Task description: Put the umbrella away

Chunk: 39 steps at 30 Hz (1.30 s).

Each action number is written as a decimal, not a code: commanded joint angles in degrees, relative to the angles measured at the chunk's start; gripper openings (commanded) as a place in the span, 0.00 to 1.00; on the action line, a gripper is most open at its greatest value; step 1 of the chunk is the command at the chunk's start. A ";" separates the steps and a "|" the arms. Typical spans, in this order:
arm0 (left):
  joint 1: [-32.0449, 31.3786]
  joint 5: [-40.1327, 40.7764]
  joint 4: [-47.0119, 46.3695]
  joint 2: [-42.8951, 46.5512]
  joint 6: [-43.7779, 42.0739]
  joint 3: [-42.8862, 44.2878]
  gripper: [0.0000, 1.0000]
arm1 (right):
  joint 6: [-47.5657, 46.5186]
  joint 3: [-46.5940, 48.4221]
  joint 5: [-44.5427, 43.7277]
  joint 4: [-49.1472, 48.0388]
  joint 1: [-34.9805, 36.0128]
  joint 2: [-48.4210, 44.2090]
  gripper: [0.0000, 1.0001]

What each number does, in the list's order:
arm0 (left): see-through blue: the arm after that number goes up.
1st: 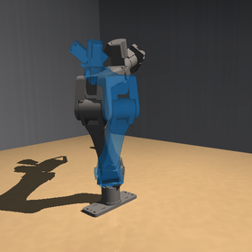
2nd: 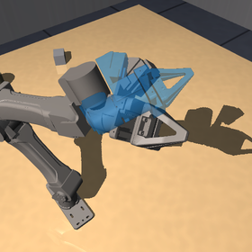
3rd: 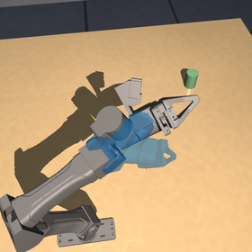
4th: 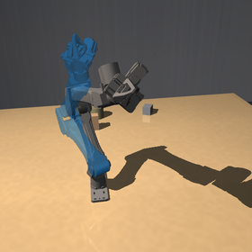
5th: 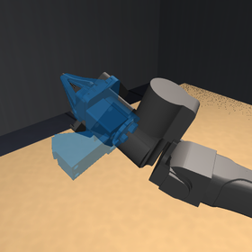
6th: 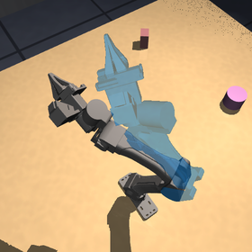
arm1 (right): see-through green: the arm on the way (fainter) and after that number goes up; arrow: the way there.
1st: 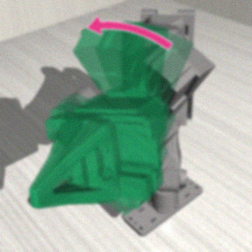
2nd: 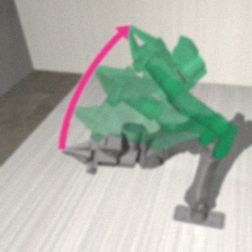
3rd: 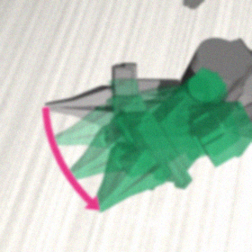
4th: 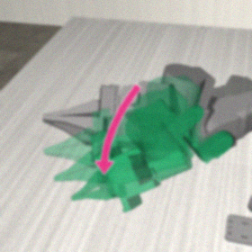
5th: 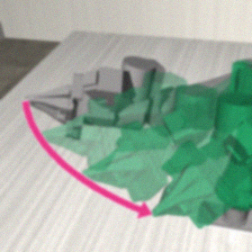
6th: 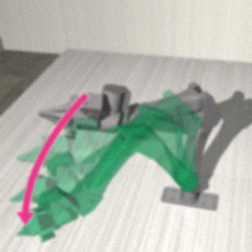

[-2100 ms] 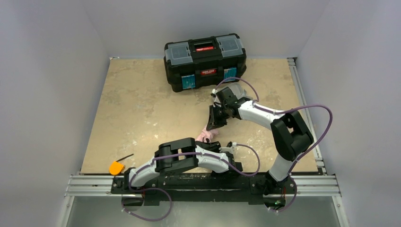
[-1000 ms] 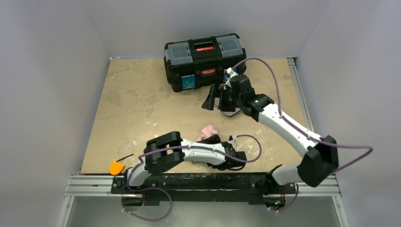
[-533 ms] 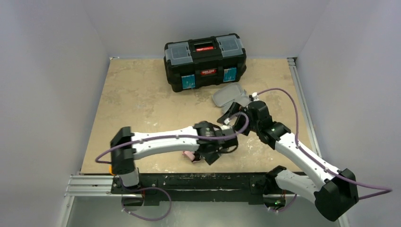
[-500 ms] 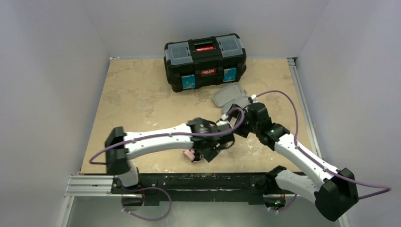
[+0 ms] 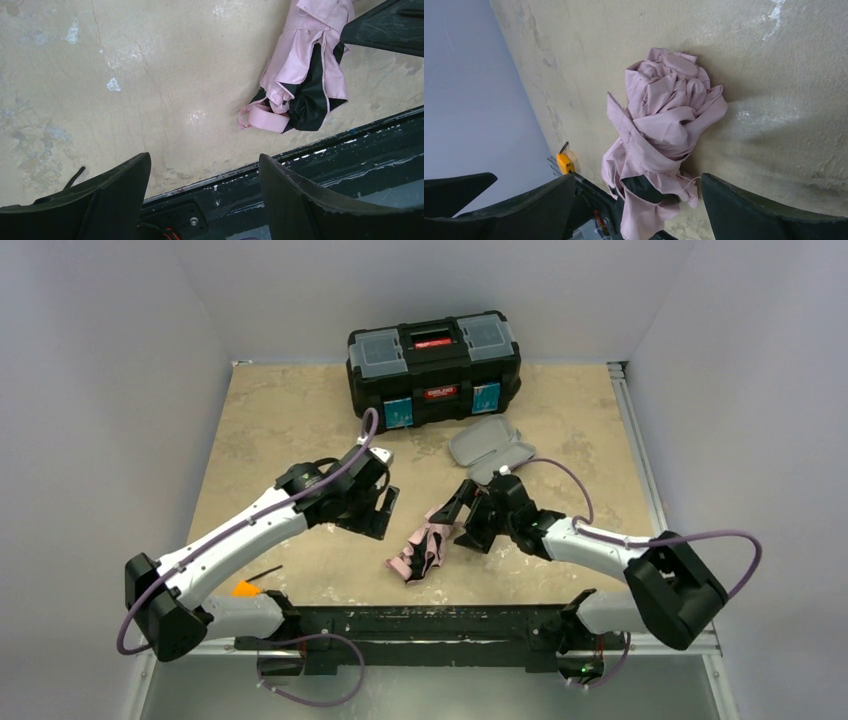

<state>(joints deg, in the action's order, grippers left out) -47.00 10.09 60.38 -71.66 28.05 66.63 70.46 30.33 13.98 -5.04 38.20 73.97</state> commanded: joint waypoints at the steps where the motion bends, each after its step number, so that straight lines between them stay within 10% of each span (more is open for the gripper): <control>1: 3.50 -4.79 -4.61 5.51 0.10 -2.80 0.77 | 6.42 -1.28 -3.23 -7.82 1.04 2.93 0.99; 15: 5.87 -8.28 -5.63 9.86 -0.72 -5.30 0.76 | 10.22 -3.98 -8.27 -16.80 1.79 16.93 0.78; 28: 5.95 -9.67 -6.68 13.99 -0.39 -8.67 0.76 | 4.49 -2.67 -7.85 -21.67 1.77 27.30 0.21; 39: 5.89 -11.48 -8.94 19.33 -1.21 -9.30 0.79 | -16.15 6.33 -6.69 -19.01 1.84 13.48 0.00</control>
<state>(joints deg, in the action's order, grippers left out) -41.36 0.01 54.11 -54.83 27.83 56.36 68.53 31.94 9.61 -29.74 39.90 94.28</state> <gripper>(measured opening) 0.784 0.412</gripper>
